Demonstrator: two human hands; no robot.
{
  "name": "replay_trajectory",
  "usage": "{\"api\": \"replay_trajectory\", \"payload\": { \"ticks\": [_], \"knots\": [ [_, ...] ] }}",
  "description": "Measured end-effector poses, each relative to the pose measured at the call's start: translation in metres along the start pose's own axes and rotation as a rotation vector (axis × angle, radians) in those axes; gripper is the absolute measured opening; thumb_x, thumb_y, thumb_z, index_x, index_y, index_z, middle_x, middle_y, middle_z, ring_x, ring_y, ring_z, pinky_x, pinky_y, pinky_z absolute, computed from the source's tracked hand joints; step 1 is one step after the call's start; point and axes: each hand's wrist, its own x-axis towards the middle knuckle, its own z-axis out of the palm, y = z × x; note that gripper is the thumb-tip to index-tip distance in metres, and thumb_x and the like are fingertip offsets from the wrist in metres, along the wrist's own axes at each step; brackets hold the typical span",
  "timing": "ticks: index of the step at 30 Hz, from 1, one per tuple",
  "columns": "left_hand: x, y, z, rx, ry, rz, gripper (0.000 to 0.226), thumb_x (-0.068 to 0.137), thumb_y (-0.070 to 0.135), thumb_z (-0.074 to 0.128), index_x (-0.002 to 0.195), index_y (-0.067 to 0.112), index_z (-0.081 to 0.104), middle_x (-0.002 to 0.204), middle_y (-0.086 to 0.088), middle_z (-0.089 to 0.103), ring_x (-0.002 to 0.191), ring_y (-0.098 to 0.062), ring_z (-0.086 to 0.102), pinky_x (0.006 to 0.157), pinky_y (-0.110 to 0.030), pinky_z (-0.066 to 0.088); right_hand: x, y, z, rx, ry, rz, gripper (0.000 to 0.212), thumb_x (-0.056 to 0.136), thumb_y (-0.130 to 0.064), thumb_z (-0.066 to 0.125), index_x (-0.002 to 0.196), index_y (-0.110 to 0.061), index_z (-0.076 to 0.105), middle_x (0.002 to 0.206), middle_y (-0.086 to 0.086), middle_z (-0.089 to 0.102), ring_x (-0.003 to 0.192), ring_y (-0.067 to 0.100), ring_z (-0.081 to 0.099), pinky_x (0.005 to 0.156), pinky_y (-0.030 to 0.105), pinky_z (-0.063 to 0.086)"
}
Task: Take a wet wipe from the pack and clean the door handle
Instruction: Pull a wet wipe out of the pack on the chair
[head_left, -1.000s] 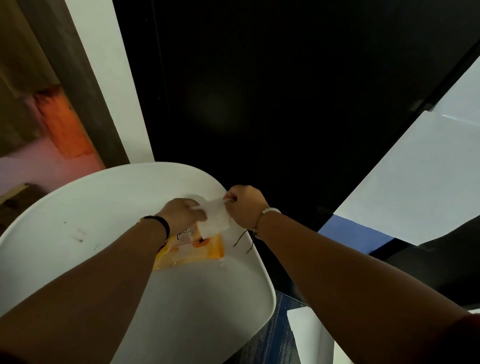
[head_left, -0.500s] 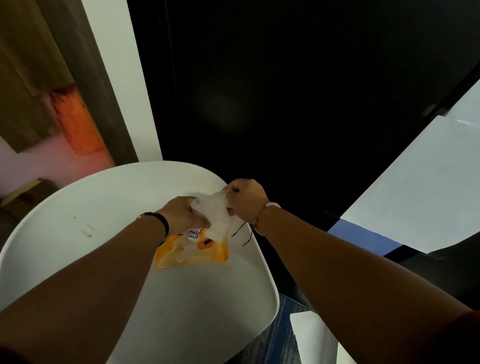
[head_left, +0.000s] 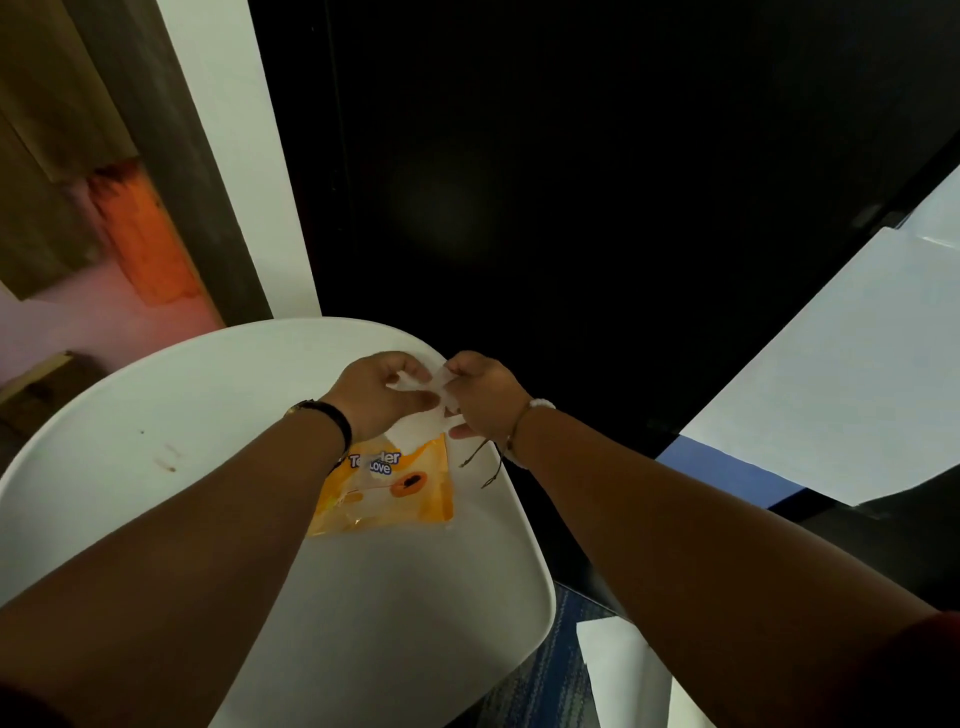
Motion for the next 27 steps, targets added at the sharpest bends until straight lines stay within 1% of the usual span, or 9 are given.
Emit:
{"api": "replay_trajectory", "payload": {
  "ticks": [1,3,7,11,14,17,20,23,27],
  "knots": [
    [0.001,0.000,-0.001,-0.007,-0.019,-0.017,0.014,0.076,0.018,0.075,0.079,0.020,0.061,0.087,-0.002,0.056,0.084,-0.018,0.049,0.074,-0.027,0.039,0.000,0.000,0.001,-0.004,-0.013,0.003,0.025,0.091,-0.004,0.043,0.114,-0.004,0.052,0.099,0.021,0.056,0.084,0.032,0.059,0.072,0.045,0.057],
    [0.004,-0.002,-0.003,-0.045,-0.048,-0.027,0.021,0.077,0.017,0.074,0.067,0.017,0.056,0.074,-0.004,0.053,0.071,-0.019,0.046,0.067,-0.027,0.040,0.000,0.001,0.003,-0.091,-0.017,-0.050,0.026,0.084,-0.004,0.056,0.110,-0.002,0.054,0.097,0.018,0.059,0.087,0.035,0.062,0.078,0.048,0.057],
    [0.009,-0.002,-0.006,-0.196,-0.046,-0.049,0.023,0.077,0.011,0.074,0.066,0.016,0.055,0.071,-0.007,0.053,0.064,-0.019,0.047,0.063,-0.030,0.043,0.003,0.007,0.004,-0.234,0.025,-0.129,0.039,0.071,-0.005,0.071,0.107,-0.003,0.055,0.094,0.016,0.061,0.087,0.032,0.060,0.079,0.045,0.055],
    [0.015,-0.004,-0.013,-0.288,0.115,-0.072,0.027,0.082,0.008,0.069,0.066,0.017,0.050,0.059,-0.003,0.043,0.045,-0.010,0.040,0.044,-0.015,0.038,0.007,0.014,-0.003,-0.332,0.031,-0.072,0.040,0.069,-0.006,0.074,0.106,-0.010,0.059,0.083,0.005,0.056,0.073,0.022,0.058,0.069,0.032,0.054],
    [0.019,-0.009,-0.024,-0.305,0.173,-0.078,0.009,0.084,0.012,0.068,0.082,0.013,0.060,0.075,-0.012,0.058,0.065,-0.022,0.055,0.062,-0.029,0.049,0.006,0.018,-0.008,-0.413,0.018,-0.038,0.040,0.072,-0.008,0.074,0.108,-0.011,0.060,0.083,0.003,0.057,0.070,0.020,0.061,0.068,0.031,0.056],
    [0.023,-0.015,-0.033,-0.246,0.209,-0.105,0.016,0.085,0.019,0.067,0.098,0.011,0.065,0.099,-0.018,0.068,0.089,-0.036,0.064,0.089,-0.046,0.053,0.005,0.021,-0.008,-0.420,0.003,0.002,0.040,0.073,-0.008,0.074,0.109,-0.011,0.059,0.084,0.005,0.058,0.074,0.024,0.067,0.072,0.035,0.059],
    [0.024,-0.017,-0.036,-0.099,0.225,-0.122,0.020,0.088,0.028,0.062,0.095,0.010,0.063,0.098,-0.016,0.065,0.091,-0.034,0.062,0.094,-0.050,0.050,0.005,0.021,-0.006,-0.384,0.008,0.011,0.036,0.074,-0.007,0.072,0.108,-0.009,0.059,0.085,0.008,0.060,0.073,0.026,0.070,0.069,0.033,0.059],
    [0.026,-0.020,-0.038,-0.037,0.303,-0.163,0.035,0.090,0.032,0.057,0.103,0.000,0.061,0.100,-0.024,0.064,0.093,-0.042,0.060,0.091,-0.047,0.050,0.006,0.018,-0.006,-0.377,0.017,-0.007,0.030,0.078,-0.008,0.069,0.106,-0.009,0.060,0.086,0.009,0.061,0.072,0.027,0.071,0.069,0.034,0.059],
    [0.020,-0.018,-0.039,0.042,0.398,-0.159,0.036,0.093,0.034,0.051,0.111,0.003,0.059,0.100,-0.018,0.061,0.094,-0.036,0.056,0.091,-0.044,0.046,0.009,0.016,-0.008,-0.329,0.070,-0.008,0.012,0.079,-0.012,0.070,0.081,-0.014,0.058,0.072,0.005,0.061,0.057,0.020,0.066,0.062,0.029,0.059]
  ]
}}
